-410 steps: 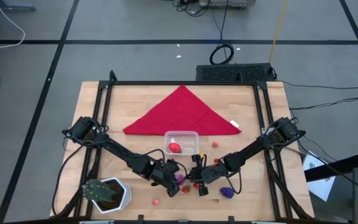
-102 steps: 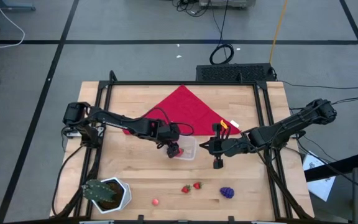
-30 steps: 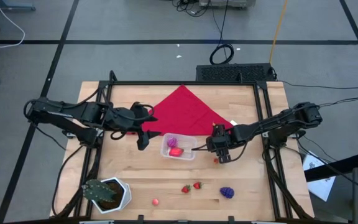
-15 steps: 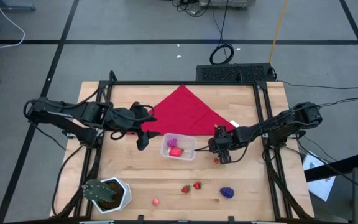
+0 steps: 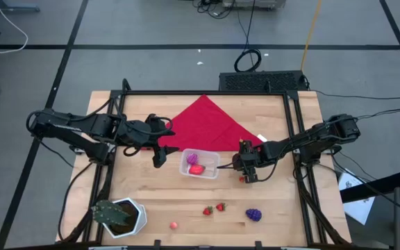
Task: Pick and placing Produce into tupperware
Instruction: Put the top pink peach in the transparent bin
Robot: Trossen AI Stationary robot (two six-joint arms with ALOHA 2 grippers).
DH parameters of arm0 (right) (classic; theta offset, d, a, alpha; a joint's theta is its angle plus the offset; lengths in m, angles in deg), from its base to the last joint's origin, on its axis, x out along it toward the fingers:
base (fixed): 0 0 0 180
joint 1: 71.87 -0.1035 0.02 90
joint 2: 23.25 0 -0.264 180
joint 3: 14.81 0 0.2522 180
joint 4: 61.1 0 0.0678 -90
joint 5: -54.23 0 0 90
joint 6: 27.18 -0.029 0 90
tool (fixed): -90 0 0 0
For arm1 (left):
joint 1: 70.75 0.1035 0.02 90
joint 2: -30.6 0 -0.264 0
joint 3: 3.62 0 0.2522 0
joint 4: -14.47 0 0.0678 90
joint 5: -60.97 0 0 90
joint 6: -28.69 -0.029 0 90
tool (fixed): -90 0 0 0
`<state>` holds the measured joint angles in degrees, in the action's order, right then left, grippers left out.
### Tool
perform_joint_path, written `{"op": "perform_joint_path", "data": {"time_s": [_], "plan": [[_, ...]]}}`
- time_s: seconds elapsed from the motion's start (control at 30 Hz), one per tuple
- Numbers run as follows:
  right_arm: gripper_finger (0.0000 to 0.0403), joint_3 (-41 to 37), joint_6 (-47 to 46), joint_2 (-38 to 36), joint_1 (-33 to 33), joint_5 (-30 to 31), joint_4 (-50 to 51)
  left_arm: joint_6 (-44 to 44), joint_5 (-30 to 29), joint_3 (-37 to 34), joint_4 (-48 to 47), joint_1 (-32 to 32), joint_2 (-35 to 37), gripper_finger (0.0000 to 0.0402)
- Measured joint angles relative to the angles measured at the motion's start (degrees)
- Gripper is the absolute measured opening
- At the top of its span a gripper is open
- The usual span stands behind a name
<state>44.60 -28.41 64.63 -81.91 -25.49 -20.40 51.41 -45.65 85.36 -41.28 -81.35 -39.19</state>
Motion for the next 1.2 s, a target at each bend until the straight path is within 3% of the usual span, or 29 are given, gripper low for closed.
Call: {"op": "perform_joint_path", "data": {"time_s": [0.5,0.73,0.97,1.2], "plan": [[0.0069,0.0,0.0,0.0,0.0,0.1,-0.2,0.0,0.0,0.0,0.0,0.0,0.0,0.0296],[0.0069,1.5,0.0,-0.1,-0.2,0.1,2.2,0.0,0.0,0.0,0.0,0.0,0.0,0.0296],[0.0067,11.2,0.6,-0.1,-2.5,0.1,10.6,0.0,0.0,0.0,0.0,0.0,0.0,0.0296],[0.0067,17.8,6.0,-0.1,-5.3,0.1,4.0,0.0,0.0,0.0,0.0,0.0,0.0,0.0296]]}}
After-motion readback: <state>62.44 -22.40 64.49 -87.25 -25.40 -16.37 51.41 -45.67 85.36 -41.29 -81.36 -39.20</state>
